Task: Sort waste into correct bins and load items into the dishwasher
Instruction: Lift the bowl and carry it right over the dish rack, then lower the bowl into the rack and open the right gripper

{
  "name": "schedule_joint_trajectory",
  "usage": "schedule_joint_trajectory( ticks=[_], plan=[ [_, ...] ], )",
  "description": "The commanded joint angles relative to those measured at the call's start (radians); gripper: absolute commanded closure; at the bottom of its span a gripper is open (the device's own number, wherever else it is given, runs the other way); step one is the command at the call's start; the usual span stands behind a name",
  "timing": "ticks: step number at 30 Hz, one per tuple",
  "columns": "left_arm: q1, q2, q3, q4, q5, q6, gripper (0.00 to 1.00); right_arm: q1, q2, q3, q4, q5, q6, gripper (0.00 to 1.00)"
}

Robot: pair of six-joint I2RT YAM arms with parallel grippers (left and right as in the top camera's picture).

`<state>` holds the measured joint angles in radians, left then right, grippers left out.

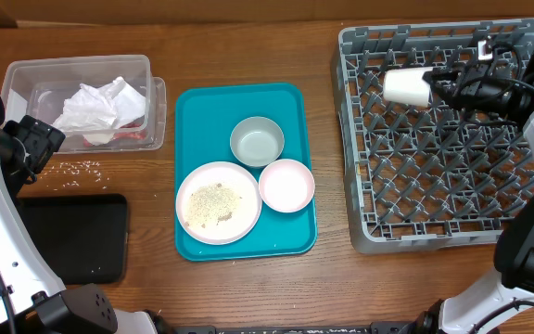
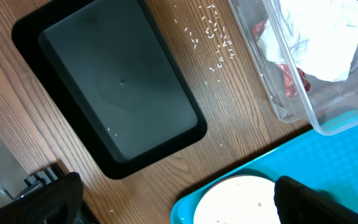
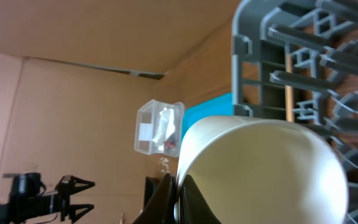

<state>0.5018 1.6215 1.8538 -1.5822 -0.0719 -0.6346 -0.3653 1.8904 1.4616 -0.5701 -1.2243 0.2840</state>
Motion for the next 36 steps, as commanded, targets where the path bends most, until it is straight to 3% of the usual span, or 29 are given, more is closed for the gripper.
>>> schedule_joint_trajectory(
  ticks=[1,8,26,30,36],
  plan=[
    [0.002,-0.011,0.000,-0.002,-0.005,-0.016,0.00,-0.001,0.042,-0.005,0.033,-0.050,0.063,0.96],
    [0.002,-0.011,0.000,-0.002,-0.005,-0.016,0.00,-0.002,0.126,-0.005,0.053,-0.053,0.106,0.96],
    [0.002,-0.011,0.000,-0.002,-0.005,-0.017,0.00,-0.028,0.130,-0.005,0.063,-0.056,0.111,0.96],
    [0.002,-0.011,0.000,-0.002,-0.005,-0.017,0.00,-0.022,0.130,-0.005,0.061,-0.129,0.110,0.96],
    [0.002,-0.011,0.000,-0.002,-0.005,-0.017,0.00,-0.024,0.132,-0.006,0.010,-0.016,0.114,0.96]
  ],
)
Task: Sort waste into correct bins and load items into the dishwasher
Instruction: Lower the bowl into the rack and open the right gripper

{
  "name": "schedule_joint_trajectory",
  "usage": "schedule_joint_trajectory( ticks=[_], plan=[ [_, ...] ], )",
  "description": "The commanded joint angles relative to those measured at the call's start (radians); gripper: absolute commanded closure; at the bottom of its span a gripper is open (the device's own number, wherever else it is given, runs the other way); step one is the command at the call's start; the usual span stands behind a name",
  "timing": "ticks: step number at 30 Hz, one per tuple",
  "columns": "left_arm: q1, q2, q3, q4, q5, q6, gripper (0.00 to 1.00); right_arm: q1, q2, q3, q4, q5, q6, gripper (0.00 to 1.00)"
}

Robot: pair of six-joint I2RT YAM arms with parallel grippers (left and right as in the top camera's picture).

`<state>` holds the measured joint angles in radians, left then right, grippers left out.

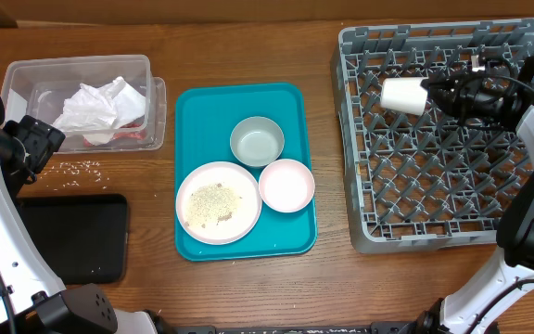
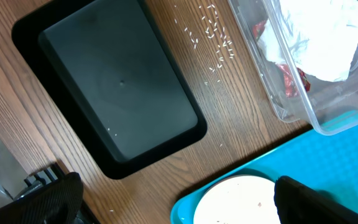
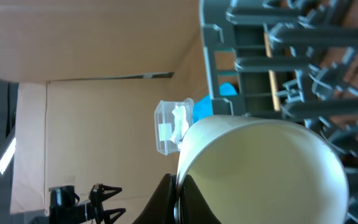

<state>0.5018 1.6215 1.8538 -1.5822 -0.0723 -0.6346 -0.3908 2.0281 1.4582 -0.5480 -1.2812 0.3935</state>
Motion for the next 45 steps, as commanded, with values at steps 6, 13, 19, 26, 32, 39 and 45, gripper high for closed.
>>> schedule_joint_trajectory(
  ticks=[6,13,19,26,32,39,45],
  plan=[
    [0.002,-0.011,0.000,-0.002,-0.005,-0.016,0.00,-0.003,-0.005,-0.018,-0.029,0.061,0.000,0.96],
    [0.002,-0.011,0.000,-0.002,-0.005,-0.017,0.00,-0.013,-0.005,-0.018,-0.033,0.122,0.019,0.96],
    [0.002,-0.011,0.000,-0.002,-0.005,-0.017,0.00,-0.057,-0.012,0.003,-0.034,0.121,0.023,0.95],
    [0.002,-0.011,0.000,-0.002,-0.005,-0.017,0.00,-0.102,-0.064,0.003,-0.045,0.121,0.023,0.84],
    [0.002,-0.011,0.000,-0.002,-0.005,-0.017,0.00,-0.135,-0.156,0.003,-0.069,0.162,0.023,0.79],
    [0.002,-0.011,0.000,-0.002,-0.005,-0.016,0.00,-0.100,-0.283,0.003,-0.175,0.370,-0.008,0.76],
    [0.002,-0.011,0.000,-0.002,-0.005,-0.016,0.00,0.086,-0.298,0.002,-0.179,0.655,-0.008,0.80]
  ],
)
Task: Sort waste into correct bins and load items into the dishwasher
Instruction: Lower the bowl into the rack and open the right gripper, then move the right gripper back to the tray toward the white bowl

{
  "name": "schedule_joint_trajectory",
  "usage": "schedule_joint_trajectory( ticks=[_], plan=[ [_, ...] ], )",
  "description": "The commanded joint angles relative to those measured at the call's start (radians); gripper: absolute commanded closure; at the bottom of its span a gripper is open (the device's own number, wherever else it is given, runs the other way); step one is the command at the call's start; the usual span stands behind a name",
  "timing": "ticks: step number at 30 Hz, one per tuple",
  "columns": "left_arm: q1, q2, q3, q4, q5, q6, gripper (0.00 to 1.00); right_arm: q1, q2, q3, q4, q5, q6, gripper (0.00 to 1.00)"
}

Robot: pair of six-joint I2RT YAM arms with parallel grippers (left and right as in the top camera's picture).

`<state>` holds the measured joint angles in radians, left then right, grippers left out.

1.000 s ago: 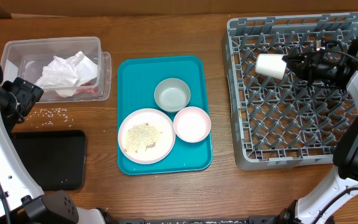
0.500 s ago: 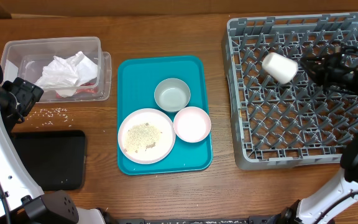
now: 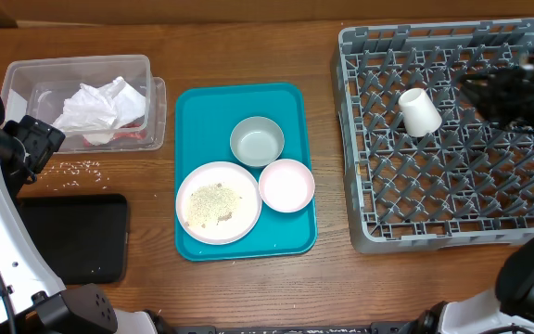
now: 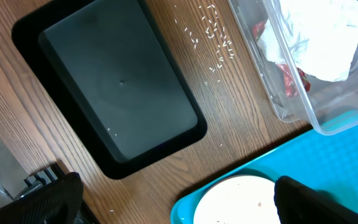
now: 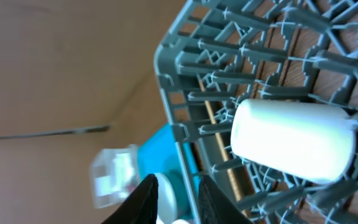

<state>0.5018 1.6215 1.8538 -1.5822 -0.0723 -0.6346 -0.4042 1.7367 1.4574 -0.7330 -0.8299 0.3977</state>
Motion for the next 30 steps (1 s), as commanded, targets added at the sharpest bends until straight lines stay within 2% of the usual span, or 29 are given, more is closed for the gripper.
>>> schedule_joint_trajectory(
  ticks=[1,4,5,12,30],
  plan=[
    [0.002,-0.011,0.000,-0.002,-0.005,-0.016,0.00,0.140,-0.002,0.003,0.014,0.272,-0.011,0.82],
    [0.002,-0.011,0.000,-0.002,-0.005,-0.017,0.00,0.262,0.026,0.003,0.036,0.505,0.034,0.95],
    [0.002,-0.011,0.000,-0.002,-0.005,-0.017,0.00,0.292,0.034,0.003,0.038,0.568,0.055,0.96],
    [0.002,-0.011,0.000,-0.002,-0.005,-0.017,0.00,0.408,0.091,0.003,0.080,0.795,0.080,0.96],
    [0.002,-0.011,0.000,-0.002,-0.005,-0.016,0.00,0.399,0.115,0.005,-0.028,1.051,0.138,0.96]
  ],
)
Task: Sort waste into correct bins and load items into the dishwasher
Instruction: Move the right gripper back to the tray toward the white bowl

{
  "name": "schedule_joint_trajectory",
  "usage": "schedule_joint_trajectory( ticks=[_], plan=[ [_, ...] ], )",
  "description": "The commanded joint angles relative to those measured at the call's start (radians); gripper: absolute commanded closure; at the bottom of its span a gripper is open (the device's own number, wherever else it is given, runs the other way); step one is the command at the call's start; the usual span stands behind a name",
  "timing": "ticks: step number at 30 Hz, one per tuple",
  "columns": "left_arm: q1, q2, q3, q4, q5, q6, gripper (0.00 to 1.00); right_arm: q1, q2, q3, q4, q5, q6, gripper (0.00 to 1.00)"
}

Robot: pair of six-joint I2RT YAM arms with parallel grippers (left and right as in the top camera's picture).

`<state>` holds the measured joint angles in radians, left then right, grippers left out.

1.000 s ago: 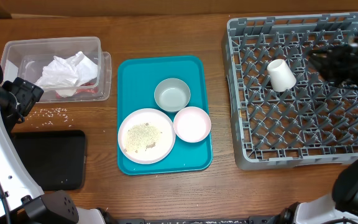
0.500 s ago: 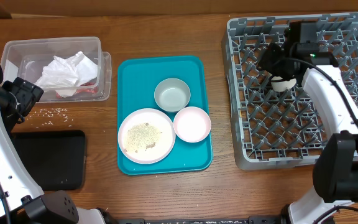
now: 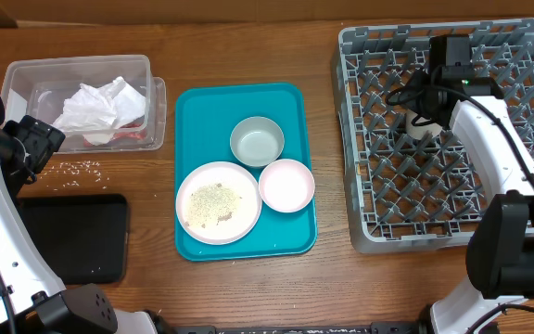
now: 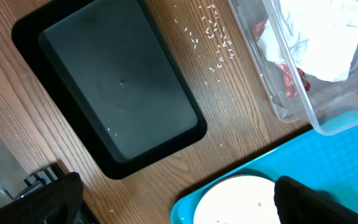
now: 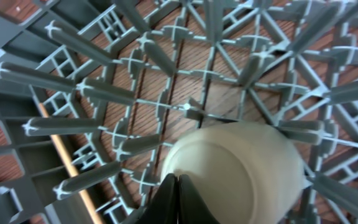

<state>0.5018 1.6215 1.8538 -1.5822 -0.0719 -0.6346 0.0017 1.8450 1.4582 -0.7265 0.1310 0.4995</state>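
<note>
A white cup [image 5: 241, 168] stands end-on among the pegs of the grey dish rack [image 3: 369, 232]; in the overhead view only part of the cup [image 3: 422, 128] shows under the arm. My right gripper [image 5: 179, 182] is shut on its rim, reaching in from the far side [image 3: 424, 109]. On the teal tray [image 3: 193, 111] lie a white plate with crumbs [image 3: 218, 202], a pink bowl [image 3: 286, 185] and a grey-green bowl [image 3: 257, 141]. Far to the left, my left gripper [image 4: 179, 208] hangs open and holds nothing.
A clear bin [image 3: 26, 74] holding crumpled white paper and red scraps sits at the far left. A black bin [image 3: 72, 237] lies in front of it. Rice grains [image 3: 82, 167] are scattered on the wood between them.
My right gripper was open and off to the right, with the cup lying loose in the rack. Now it is over the cup from the far side and shut on its rim. The left arm is unchanged.
My right gripper held the cup by its rim over the rack's far left corner, then slightly lower and nearer. Then the cup lay on the pegs with the fingers open and away. Now the fingers are shut on it again. Tray and bins stayed put.
</note>
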Motion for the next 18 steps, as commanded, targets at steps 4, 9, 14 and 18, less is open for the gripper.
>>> schedule_joint_trajectory(
  ticks=[4,9,14,18],
  plan=[
    [0.002,-0.011,0.000,-0.002,-0.006,-0.017,0.00,-0.015,-0.015,0.016,-0.094,0.116,0.056,0.96],
    [0.002,-0.011,0.000,-0.002,-0.005,-0.017,0.00,-0.016,-0.066,0.042,-0.156,0.119,0.056,0.96],
    [0.002,-0.011,0.000,-0.002,-0.005,-0.016,0.00,-0.016,-0.137,0.043,-0.181,0.115,0.055,0.96],
    [0.002,-0.011,0.000,-0.002,-0.005,-0.017,0.00,-0.014,-0.165,0.042,-0.173,0.024,0.050,0.96]
  ],
)
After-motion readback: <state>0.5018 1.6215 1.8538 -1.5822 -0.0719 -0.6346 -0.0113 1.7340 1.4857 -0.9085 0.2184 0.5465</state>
